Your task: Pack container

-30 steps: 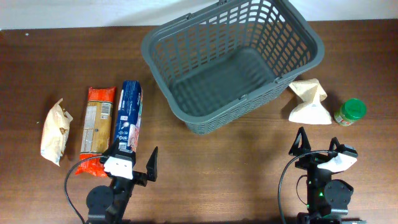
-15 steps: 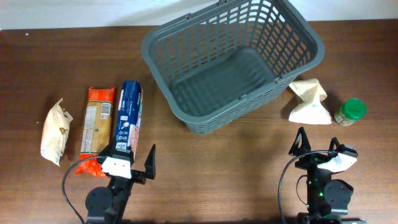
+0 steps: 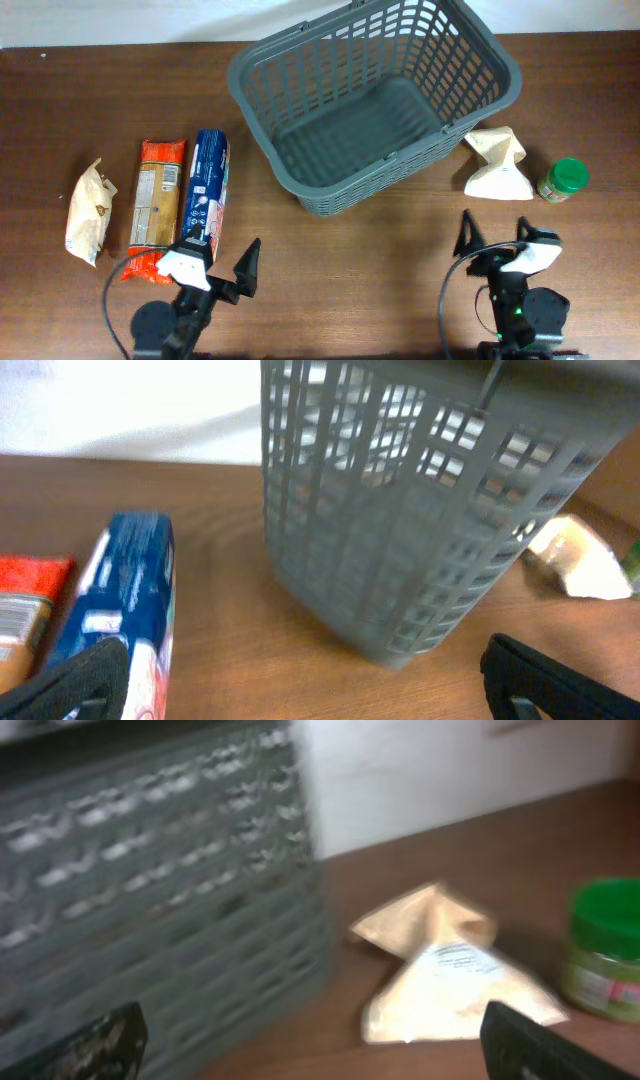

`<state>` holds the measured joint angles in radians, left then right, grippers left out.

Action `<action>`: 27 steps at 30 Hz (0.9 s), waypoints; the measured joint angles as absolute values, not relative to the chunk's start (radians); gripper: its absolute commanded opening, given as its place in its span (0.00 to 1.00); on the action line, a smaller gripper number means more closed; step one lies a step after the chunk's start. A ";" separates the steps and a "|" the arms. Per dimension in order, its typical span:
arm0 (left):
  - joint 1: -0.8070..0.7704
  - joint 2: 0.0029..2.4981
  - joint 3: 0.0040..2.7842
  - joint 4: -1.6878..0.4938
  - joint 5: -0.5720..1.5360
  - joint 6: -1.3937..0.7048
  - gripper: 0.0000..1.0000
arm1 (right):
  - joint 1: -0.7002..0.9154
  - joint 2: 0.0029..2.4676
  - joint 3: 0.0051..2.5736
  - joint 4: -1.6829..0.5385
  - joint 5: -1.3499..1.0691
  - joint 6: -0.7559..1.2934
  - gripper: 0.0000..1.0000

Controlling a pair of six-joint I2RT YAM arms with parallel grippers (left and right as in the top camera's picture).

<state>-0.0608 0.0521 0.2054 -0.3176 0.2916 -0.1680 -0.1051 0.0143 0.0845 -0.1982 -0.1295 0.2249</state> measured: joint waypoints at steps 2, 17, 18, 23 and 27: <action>-0.061 0.132 0.329 -0.348 0.291 -0.178 0.99 | -0.105 0.031 0.236 -0.419 -0.212 0.110 0.99; -0.062 1.189 1.759 -1.159 0.378 -0.015 0.99 | -0.105 0.829 1.419 -1.153 -0.341 -0.073 0.99; -0.062 1.206 1.798 -1.163 0.379 -0.014 0.99 | -0.105 0.867 1.451 -1.157 -0.363 -0.064 0.99; -0.062 1.232 1.878 -1.164 0.383 -0.007 0.91 | -0.105 1.044 1.586 -1.141 -0.474 0.006 0.63; -0.097 1.235 1.880 -1.211 0.374 0.000 0.71 | -0.105 1.220 1.730 -1.162 -0.501 0.059 0.41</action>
